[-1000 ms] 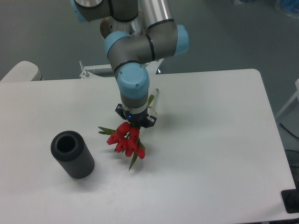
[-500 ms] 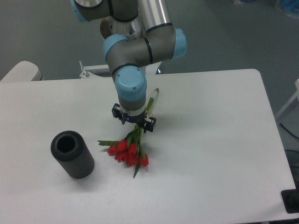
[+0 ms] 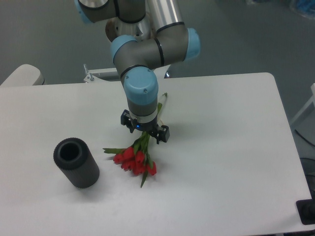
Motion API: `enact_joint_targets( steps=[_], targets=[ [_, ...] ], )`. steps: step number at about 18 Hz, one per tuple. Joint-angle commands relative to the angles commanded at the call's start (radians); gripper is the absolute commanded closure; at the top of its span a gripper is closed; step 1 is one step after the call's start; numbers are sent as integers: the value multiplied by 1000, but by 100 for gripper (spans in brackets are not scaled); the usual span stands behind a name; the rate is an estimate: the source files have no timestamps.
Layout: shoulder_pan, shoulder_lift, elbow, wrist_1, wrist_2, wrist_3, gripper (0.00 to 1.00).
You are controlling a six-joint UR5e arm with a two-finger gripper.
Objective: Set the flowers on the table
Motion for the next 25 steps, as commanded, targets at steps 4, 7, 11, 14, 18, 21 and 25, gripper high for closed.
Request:
enact_joint_targets(
  steps=[4,7,11,14,18,21,25],
  targets=[
    [52,-24,43,-3,-14,282,0],
    [61,-86,113,-6,-34,384,0],
    [66,-158,207,-17,-29,444,0],
    [68,-238,280,-20,-17,504,0],
    [80,-285,356,-74,-14,547,0],
    [95,-294,359,-75,-14,594,0],
    [100,-296,351,-74,-14,596,0]
  ],
)
